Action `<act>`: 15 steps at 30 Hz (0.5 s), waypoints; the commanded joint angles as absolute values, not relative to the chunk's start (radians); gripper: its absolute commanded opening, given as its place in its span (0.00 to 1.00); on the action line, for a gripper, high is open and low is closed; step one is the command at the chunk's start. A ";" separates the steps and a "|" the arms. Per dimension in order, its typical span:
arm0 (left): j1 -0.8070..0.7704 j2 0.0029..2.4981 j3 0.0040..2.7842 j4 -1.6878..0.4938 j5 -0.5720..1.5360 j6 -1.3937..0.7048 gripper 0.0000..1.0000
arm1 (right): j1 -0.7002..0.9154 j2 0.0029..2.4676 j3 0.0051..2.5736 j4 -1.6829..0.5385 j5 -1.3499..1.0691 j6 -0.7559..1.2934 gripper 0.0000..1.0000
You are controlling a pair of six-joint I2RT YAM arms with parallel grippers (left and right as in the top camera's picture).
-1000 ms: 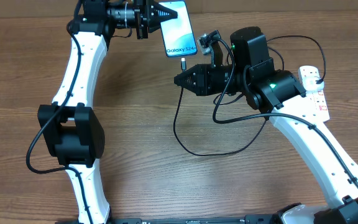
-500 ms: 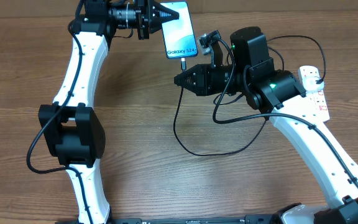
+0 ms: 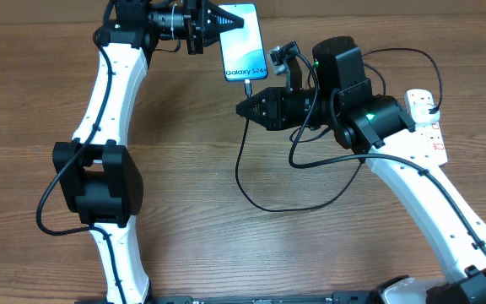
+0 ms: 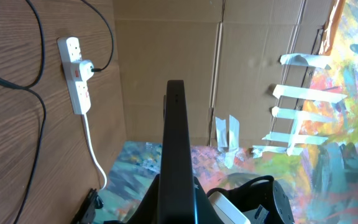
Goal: Plug charger to phone and switch on socket
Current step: 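Push the USB-C plug up into the phone's bottom port with the right gripper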
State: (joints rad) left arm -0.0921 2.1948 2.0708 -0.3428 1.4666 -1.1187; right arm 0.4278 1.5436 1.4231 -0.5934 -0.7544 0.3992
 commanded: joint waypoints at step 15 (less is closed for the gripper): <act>-0.108 2.184 2.083 -0.335 1.539 -1.023 0.04 | 0.431 1.532 1.427 -0.585 -0.741 0.392 0.04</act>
